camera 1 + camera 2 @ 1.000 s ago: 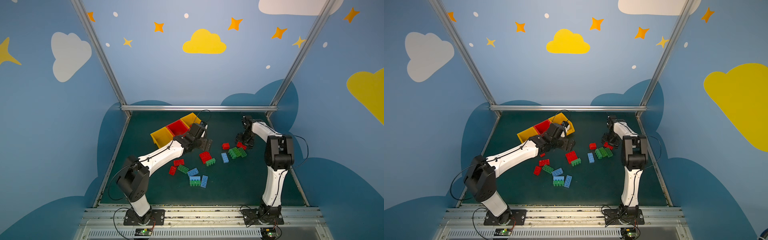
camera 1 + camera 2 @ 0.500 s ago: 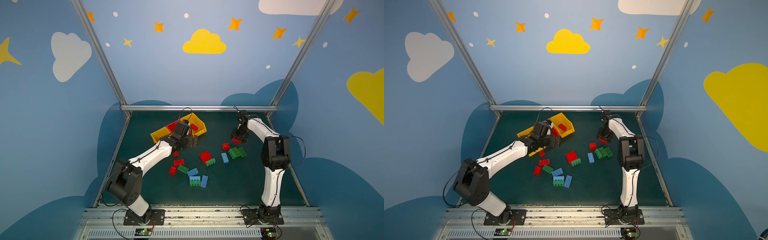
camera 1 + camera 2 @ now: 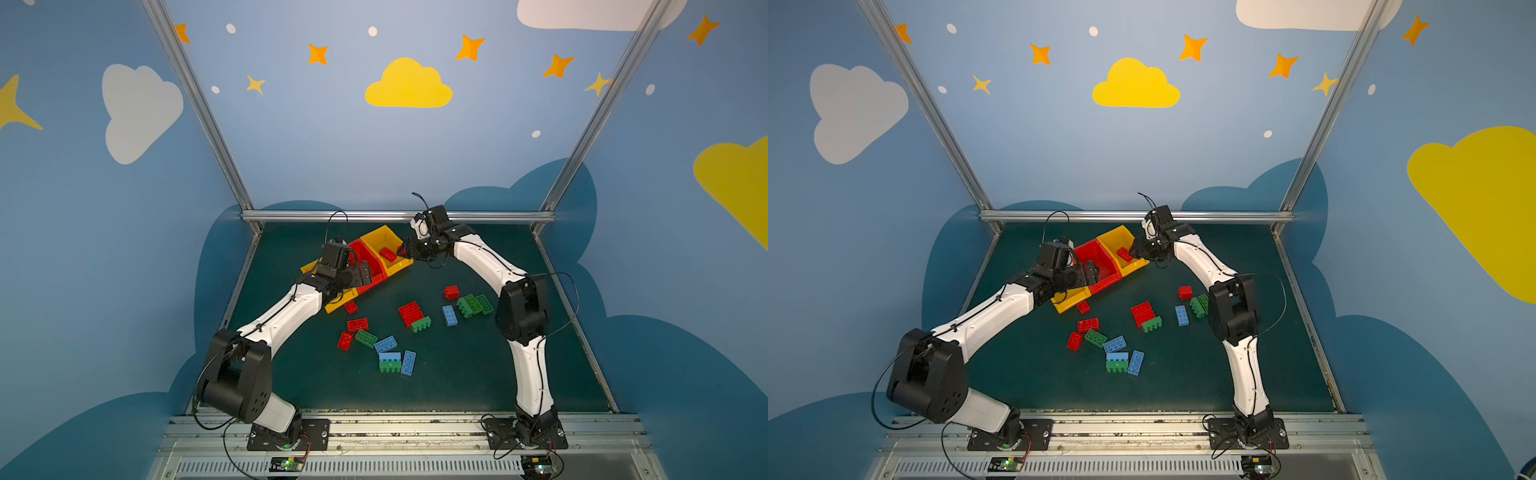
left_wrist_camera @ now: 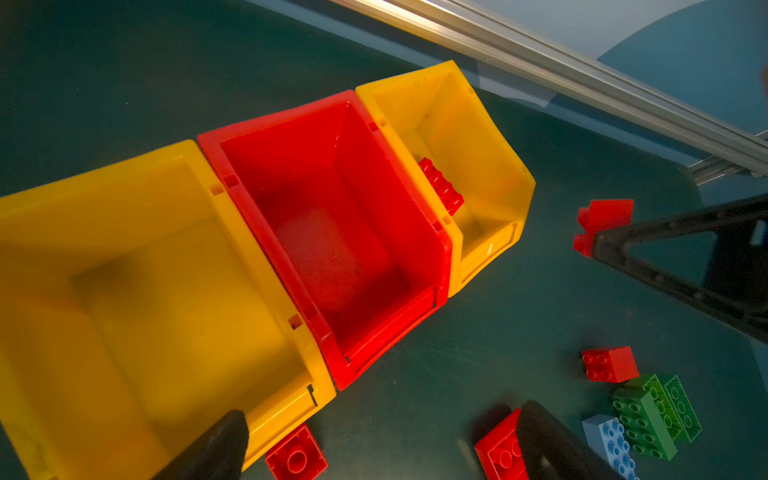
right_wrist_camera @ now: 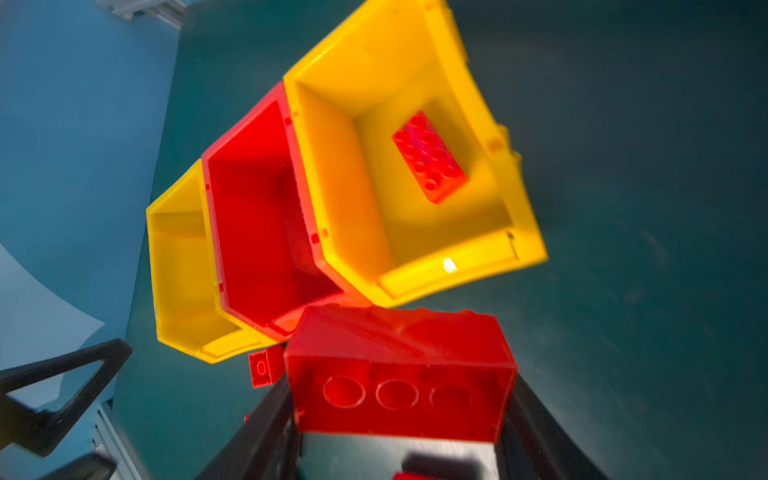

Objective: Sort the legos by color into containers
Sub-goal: 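Lift the red brick with the right gripper and carry it over the yellow bin, then open the right gripper to drop the red brick into the yellow bin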

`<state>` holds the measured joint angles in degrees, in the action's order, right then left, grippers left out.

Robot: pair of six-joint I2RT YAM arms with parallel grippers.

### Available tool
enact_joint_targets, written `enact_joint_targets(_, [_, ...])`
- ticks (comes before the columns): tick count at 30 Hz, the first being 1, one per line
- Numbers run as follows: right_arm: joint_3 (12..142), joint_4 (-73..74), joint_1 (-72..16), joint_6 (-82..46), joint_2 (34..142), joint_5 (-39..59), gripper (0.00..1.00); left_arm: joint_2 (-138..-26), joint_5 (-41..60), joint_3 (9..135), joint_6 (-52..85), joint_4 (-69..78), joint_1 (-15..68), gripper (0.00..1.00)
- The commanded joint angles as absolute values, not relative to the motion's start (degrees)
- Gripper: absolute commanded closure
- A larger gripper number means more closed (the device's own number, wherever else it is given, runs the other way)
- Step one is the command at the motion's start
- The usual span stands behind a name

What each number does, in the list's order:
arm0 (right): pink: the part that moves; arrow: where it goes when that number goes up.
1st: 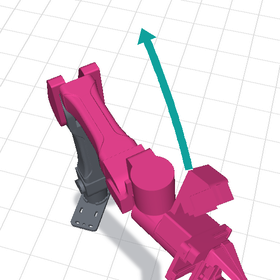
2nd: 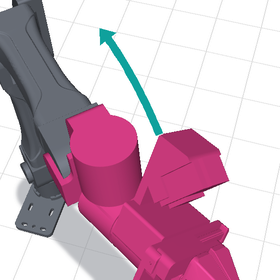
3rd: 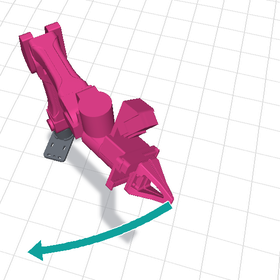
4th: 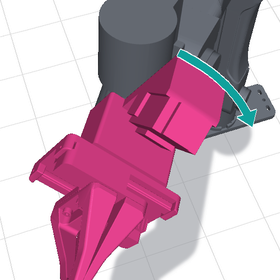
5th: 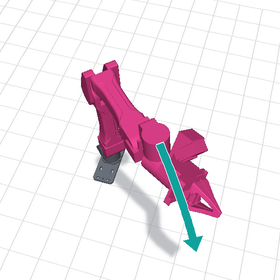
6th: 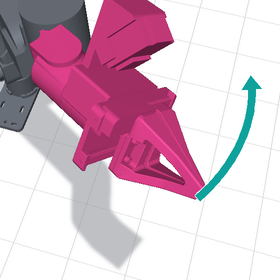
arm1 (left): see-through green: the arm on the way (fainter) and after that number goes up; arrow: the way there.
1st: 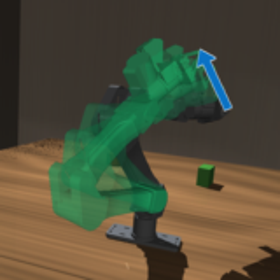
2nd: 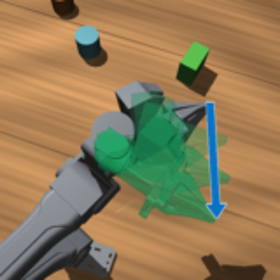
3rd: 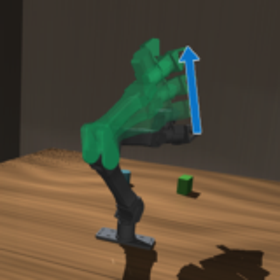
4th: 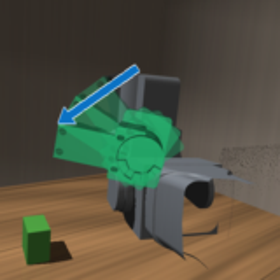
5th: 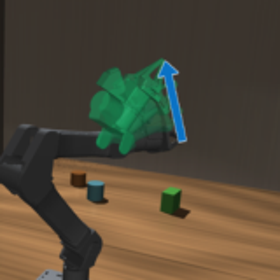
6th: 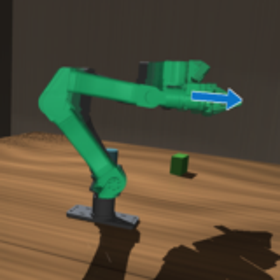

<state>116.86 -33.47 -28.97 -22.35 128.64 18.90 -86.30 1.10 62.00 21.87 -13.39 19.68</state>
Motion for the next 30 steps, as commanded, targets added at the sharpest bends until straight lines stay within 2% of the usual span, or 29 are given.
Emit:
enact_joint_targets(1, [121.4,-28.9,-28.6,-20.3,132.9,21.7,0.57,-83.7,0.4,62.7,21.7,-16.2,18.8,0.0])
enact_joint_targets(9, [130.8,-24.3,-29.9,-21.4,142.9,23.4,0.54,-81.5,-1.0,63.2,19.9,-19.4,17.1,0.0])
enact_joint_targets(10, [133.4,-25.5,-30.0,-21.3,144.5,23.9,0.5,-81.5,-1.1,63.4,19.9,-19.7,16.7,0.0])
enact_joint_targets(12, [137.3,-27.4,-30.2,-20.8,146.7,25.4,0.31,-81.4,-1.2,63.6,19.8,-20.0,16.2,0.0])
enact_joint_targets(14, [138.4,-27.9,-30.2,-20.4,146.8,26.6,0.21,-81.4,-1.5,63.7,19.8,-20.4,15.7,0.0])
enact_joint_targets(15, [138.2,-27.9,-30.3,-20.3,146.2,26.5,0.19,-81.5,-1.6,63.6,19.7,-20.4,15.5,0.0])
enact_joint_targets(23, [135.6,-33.1,-30.4,-17.2,138.9,23.1,0.17,-84.7,-2.1,62.8,21.8,-18.3,14.1,0.0])
enact_joint_targets(30, [125.6,-39.1,-29.9,-12.9,128.6,10.7,0.11,-92.3,-2.4,66.1,24.8,-18.0,13.8,0.0])
